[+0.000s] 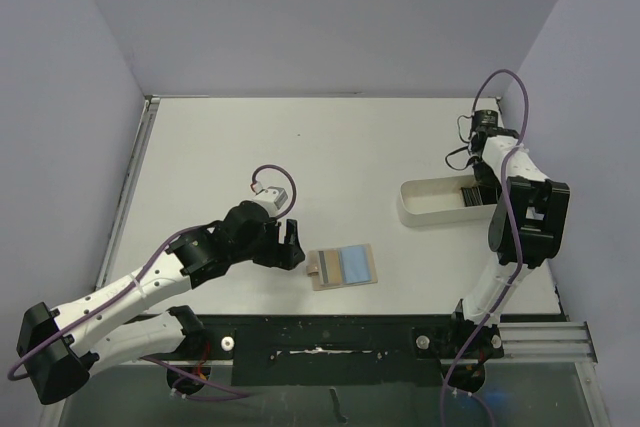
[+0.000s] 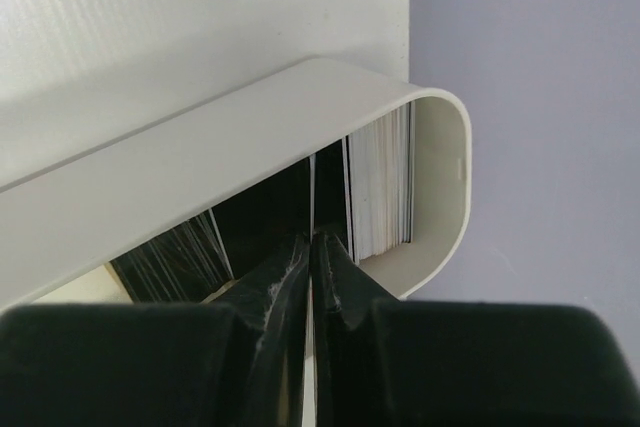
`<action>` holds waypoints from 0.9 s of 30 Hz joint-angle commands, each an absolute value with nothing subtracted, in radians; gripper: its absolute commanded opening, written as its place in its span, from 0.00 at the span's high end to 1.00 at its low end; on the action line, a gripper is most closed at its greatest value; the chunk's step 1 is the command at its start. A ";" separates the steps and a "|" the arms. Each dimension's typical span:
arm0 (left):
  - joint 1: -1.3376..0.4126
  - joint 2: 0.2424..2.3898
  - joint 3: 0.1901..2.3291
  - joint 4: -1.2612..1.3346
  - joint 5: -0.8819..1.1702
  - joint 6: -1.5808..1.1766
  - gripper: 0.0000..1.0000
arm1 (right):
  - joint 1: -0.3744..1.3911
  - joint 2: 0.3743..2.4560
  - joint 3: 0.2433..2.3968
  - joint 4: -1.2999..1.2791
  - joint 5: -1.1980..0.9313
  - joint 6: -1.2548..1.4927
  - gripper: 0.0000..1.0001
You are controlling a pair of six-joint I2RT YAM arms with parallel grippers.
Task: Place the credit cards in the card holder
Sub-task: Pick up the credit card from the storage box.
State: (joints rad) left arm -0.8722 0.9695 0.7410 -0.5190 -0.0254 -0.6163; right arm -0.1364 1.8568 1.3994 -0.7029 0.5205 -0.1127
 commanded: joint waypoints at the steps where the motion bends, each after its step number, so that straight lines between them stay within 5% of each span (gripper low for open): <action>1: -0.865 0.964 0.747 -0.474 -0.014 -0.601 0.26 | -0.129 1.797 1.425 -0.733 0.472 -0.071 1.00; 7: -0.865 0.965 0.746 -0.474 -0.013 -0.601 0.26 | -0.135 1.818 1.389 -0.690 0.501 -0.087 0.94; 27: -0.865 0.965 0.748 -0.475 -0.014 -0.603 0.26 | -0.083 1.715 1.543 -0.915 0.421 0.050 1.00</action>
State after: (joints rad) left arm -0.8692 0.9695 0.7410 -0.5190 -0.0216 -0.6163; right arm -0.1173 1.8206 1.4670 -0.8337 0.4347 -0.0208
